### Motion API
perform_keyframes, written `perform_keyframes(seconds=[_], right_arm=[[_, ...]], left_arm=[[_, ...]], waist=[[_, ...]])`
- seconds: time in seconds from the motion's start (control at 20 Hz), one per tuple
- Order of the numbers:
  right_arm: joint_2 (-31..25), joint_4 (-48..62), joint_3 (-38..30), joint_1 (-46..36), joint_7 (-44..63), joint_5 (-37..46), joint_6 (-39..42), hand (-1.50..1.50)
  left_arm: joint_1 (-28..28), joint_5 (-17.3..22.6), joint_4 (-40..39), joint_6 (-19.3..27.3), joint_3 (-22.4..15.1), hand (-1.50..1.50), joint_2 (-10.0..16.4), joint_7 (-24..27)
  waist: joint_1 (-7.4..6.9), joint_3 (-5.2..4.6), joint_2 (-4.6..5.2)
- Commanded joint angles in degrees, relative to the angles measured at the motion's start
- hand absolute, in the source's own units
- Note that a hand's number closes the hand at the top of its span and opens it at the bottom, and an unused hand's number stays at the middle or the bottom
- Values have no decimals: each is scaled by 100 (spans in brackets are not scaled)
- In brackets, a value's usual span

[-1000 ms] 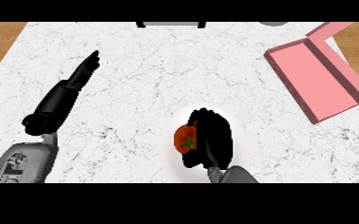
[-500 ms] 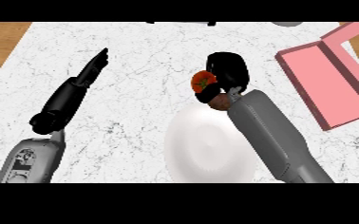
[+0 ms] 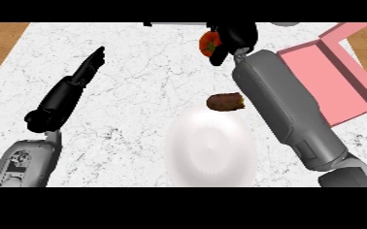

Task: Pick the tomato from the plate and place it in the cardboard box

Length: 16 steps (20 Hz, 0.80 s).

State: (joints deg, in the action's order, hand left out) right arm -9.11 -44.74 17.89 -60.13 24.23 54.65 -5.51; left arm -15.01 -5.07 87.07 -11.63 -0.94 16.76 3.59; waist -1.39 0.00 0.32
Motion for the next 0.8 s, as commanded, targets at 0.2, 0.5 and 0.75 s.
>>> perform_keyframes(seconds=[0.2,0.5,0.75], right_arm=[[-181,-167,-854,-701,1563,242,-793,150],[-653,-5,-1255,-433,1886,493,-1420,150],[-1477,-190,-1790,-227,1450,103,-1118,150]], left_arm=[[231,-82,-87,18,2,0,-50,162],[668,-217,299,104,-70,0,-120,277],[199,-85,-158,4,208,0,-51,309]], waist=[[103,-4,-31],[62,-1,-29],[169,-1,-37]])
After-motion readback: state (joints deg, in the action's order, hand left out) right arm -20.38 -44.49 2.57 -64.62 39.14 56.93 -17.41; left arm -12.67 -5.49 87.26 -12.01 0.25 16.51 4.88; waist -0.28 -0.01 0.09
